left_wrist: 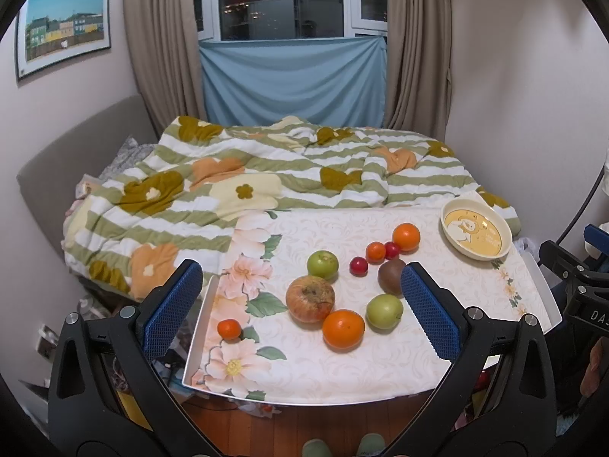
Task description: Organize fruits
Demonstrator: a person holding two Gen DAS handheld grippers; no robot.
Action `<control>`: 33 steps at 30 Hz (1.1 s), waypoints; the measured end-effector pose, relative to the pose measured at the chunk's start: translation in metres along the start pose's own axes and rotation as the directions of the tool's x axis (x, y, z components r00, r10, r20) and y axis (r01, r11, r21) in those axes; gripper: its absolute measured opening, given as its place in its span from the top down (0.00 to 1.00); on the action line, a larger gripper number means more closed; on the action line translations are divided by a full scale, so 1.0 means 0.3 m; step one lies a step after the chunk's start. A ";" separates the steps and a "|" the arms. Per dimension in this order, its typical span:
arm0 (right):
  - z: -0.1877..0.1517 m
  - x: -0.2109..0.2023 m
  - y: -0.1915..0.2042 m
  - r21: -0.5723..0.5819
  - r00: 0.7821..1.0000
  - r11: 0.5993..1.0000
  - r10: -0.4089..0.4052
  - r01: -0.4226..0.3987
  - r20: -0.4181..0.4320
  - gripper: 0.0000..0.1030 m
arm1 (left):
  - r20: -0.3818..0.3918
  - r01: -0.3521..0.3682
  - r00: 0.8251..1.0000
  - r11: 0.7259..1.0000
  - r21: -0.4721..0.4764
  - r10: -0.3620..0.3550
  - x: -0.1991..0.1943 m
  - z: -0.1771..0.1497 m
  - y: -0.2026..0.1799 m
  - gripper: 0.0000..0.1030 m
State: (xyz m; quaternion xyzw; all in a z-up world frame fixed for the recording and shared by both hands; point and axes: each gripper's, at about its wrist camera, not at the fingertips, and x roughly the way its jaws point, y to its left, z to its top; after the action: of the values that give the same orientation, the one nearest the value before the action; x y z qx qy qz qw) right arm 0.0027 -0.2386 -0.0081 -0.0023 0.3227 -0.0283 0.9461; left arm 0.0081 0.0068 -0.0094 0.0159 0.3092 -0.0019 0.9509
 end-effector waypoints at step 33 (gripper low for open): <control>0.007 0.127 0.051 0.006 0.994 1.000 -0.028 0.029 -0.106 0.00 | -0.180 0.061 0.982 0.998 0.028 -0.054 0.188 -0.062 0.089 0.00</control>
State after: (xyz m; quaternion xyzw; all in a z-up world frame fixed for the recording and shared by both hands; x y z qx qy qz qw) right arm 0.0349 -0.2253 -0.0301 -0.0019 0.3720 -0.0432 0.9272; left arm 0.0430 0.0345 -0.0569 0.0231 0.3939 -0.0332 0.9183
